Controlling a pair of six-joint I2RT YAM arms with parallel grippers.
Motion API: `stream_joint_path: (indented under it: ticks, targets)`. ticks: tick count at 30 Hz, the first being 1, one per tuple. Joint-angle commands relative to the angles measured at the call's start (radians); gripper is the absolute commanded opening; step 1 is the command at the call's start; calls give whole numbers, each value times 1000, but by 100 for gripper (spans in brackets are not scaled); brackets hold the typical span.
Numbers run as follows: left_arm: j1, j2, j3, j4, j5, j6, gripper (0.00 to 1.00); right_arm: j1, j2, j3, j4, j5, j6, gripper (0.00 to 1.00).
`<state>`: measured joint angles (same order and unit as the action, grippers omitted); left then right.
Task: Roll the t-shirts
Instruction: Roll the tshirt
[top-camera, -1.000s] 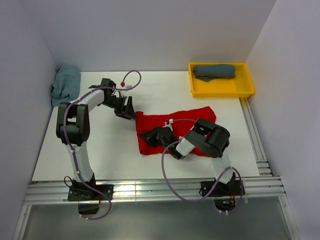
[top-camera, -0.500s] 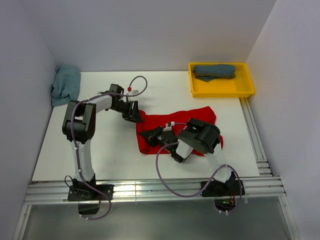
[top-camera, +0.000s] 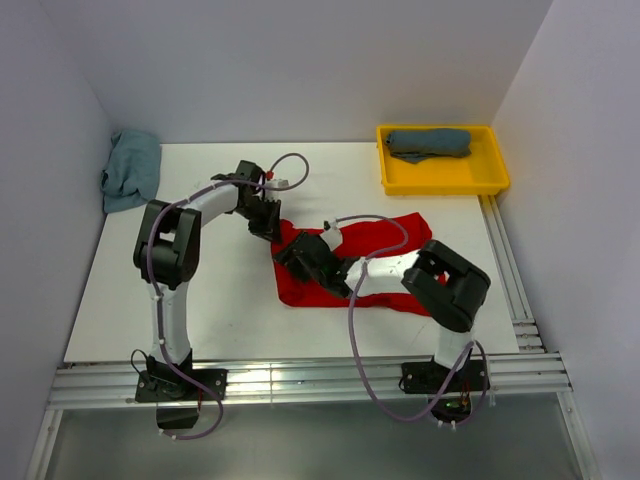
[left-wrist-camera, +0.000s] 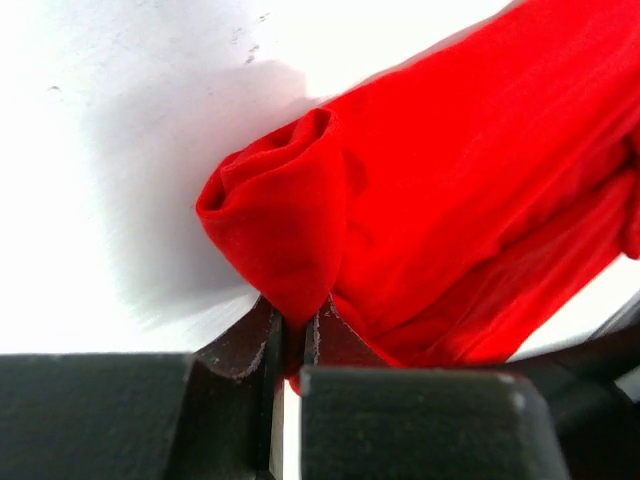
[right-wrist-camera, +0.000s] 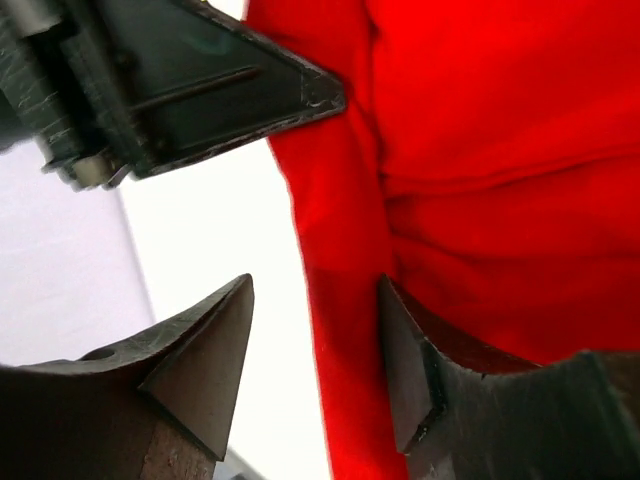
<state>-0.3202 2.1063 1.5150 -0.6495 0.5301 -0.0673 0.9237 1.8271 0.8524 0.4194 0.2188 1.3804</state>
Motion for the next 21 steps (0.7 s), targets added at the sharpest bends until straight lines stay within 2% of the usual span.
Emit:
stream_joint_path:
  ticks: [1, 4, 9, 10, 21]
  targets:
    - [-19, -3, 57, -62, -116, 20, 0, 53, -75, 143, -466, 214, -147, 60]
    - [-34, 7, 83, -91, -140, 21, 0, 96, -62, 285, -678, 316, -214, 62]
    - [-59, 27, 119, -122, -173, 23, 0, 164, 56, 511, -968, 476, -277, 64]
    - [-65, 29, 125, -128, -173, 23, 0, 185, 78, 574, -1005, 490, -277, 64]
    - [-91, 55, 168, -162, -203, 26, 0, 242, 277, 810, -1228, 522, -319, 63]
